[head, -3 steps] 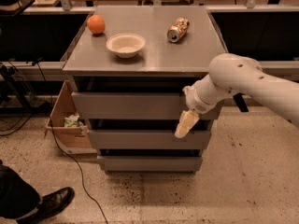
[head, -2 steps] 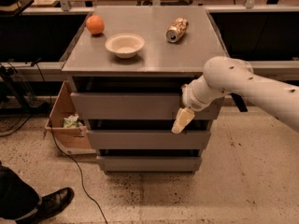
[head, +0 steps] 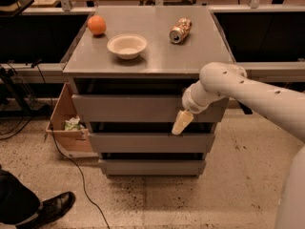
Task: Open top drawer
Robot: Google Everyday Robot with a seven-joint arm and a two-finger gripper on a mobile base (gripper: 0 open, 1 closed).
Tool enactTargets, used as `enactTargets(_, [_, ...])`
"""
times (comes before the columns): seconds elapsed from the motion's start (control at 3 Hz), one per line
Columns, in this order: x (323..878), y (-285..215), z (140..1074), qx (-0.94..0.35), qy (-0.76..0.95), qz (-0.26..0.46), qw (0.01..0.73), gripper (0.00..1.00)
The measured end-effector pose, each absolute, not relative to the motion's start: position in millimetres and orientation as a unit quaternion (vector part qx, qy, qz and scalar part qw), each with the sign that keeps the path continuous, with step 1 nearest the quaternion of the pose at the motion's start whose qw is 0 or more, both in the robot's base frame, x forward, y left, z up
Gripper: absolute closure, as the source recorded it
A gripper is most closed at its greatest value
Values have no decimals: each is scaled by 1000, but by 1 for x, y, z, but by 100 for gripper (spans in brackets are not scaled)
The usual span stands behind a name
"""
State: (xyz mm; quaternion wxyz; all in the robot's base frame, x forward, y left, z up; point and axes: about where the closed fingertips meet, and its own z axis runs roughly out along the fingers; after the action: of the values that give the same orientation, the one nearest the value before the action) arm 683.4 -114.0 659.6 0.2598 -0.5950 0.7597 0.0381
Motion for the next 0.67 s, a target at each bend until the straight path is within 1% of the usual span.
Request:
enactTargets(0.33, [654,-130,652,-594,768,43,237,26])
enactTargets(0.67, [651,-131,659,-594,768,43,236,49])
